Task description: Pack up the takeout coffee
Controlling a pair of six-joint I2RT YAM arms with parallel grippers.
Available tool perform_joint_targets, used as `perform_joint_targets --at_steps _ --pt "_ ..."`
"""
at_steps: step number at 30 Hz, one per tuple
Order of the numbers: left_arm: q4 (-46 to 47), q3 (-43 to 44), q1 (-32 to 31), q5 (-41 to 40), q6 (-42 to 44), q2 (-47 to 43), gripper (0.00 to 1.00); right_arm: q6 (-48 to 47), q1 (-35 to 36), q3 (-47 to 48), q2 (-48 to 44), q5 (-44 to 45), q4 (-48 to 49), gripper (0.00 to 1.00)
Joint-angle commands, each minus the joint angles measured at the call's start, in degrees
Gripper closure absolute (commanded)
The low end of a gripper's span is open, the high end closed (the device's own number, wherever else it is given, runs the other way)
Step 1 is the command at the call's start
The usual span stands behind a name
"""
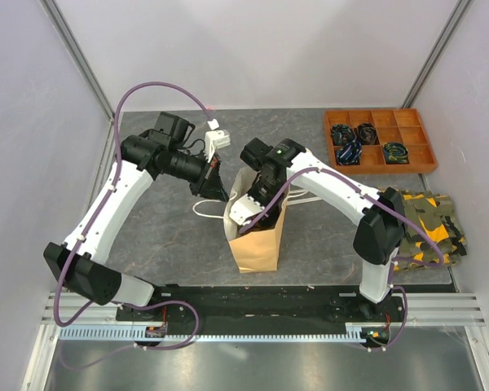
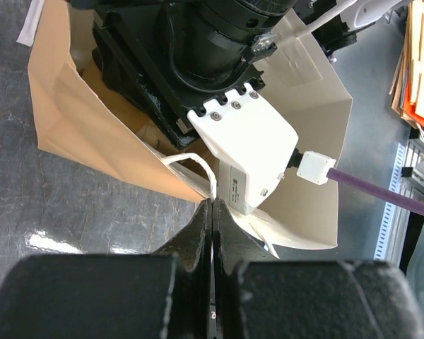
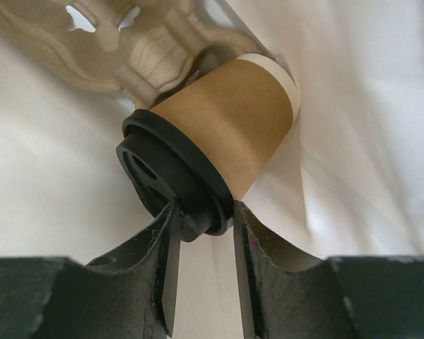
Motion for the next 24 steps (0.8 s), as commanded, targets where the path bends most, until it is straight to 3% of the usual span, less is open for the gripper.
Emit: perform_joint_targets --at_steps 1,13,24 --pt "2.1 1.6 -1.5 -3.2 -2.3 -0.8 0.98 0.2 0.3 3.9 -1.2 -1.4 -1.1 0.65" --pt "6.0 1.6 -2.7 -14.7 -9.6 0.0 0.98 -0.6 0.9 5.7 -3.9 -2.2 -3.2 0.67" --pt "8.0 -1.4 -4.6 -18.1 -9.4 -1.9 0.98 1.7 0.9 6.5 -5.9 -0.7 -3.2 0.69"
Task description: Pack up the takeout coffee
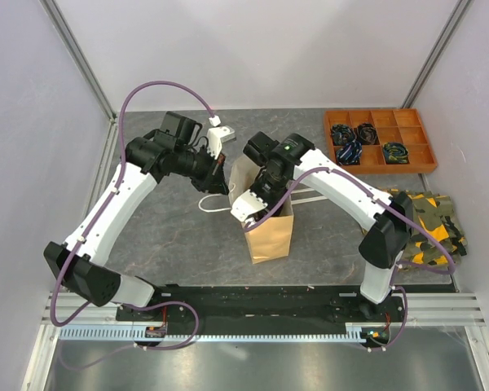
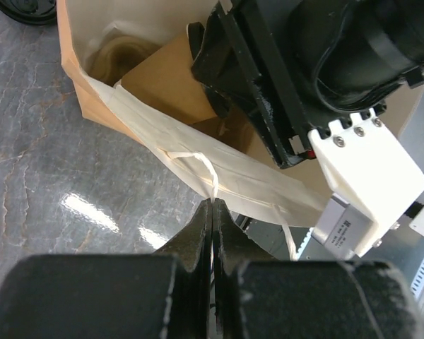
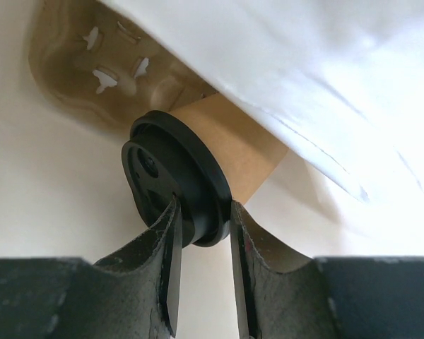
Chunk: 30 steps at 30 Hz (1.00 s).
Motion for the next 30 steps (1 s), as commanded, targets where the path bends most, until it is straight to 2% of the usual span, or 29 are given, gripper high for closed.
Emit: perform_joint_targets --at_steps 1,18,30 --pt "2.3 -2.0 -1.2 -3.4 -0.4 -2.0 0.98 1.4 0.5 2.5 -3.7 -0.7 1.7 0.69" --pt "4.2 -7.8 -4.7 -6.2 4.4 -7.1 0.98 9.4 0.3 3.4 -5.0 2.1 9.1 0.78" --pt "4.8 -9.0 -5.0 -6.8 4.4 -7.7 0.98 10.9 0.1 4.1 -7.0 3.1 7.6 0.81"
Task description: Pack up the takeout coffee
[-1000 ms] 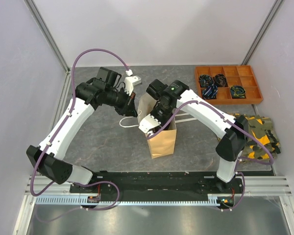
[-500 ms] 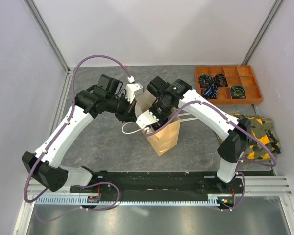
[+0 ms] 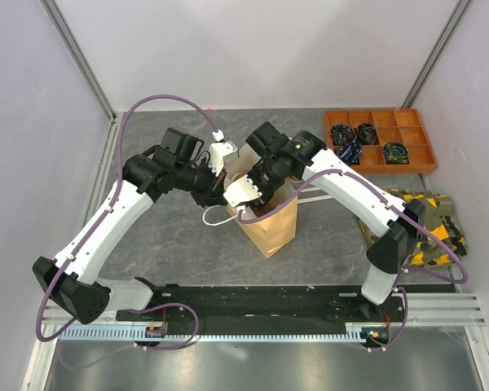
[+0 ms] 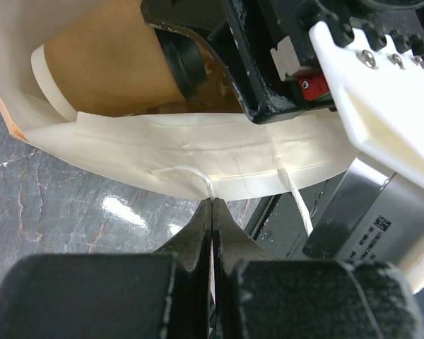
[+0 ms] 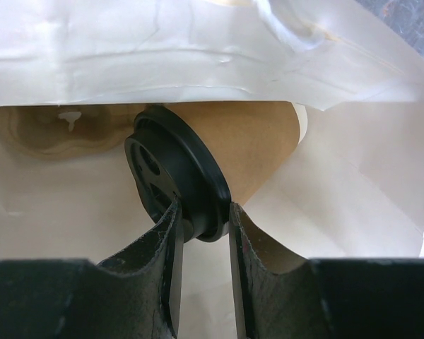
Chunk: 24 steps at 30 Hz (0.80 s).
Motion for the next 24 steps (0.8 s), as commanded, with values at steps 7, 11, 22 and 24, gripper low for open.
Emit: perform_joint_targets --at_steps 7,11,22,24 --pt "1.8 0.0 -0.2 -0.7 0.4 -0.3 0.98 2.6 0.1 3.3 -5.5 0.2 -1.5 0.87" --pt "2.2 0.8 -0.3 -0.2 0.1 -0.5 0.98 2.9 0.1 3.3 -6.8 0.7 -1.5 0.91" --pt "7.5 3.0 -0.2 3.8 -2.3 -5.3 0.31 5.1 0.0 3.8 -11.2 1.2 -0.3 0.95" --pt "9.8 2.7 -0.2 4.8 -3.3 -7.3 0.15 6.6 0.1 4.1 -11.8 1.0 0.7 0.95"
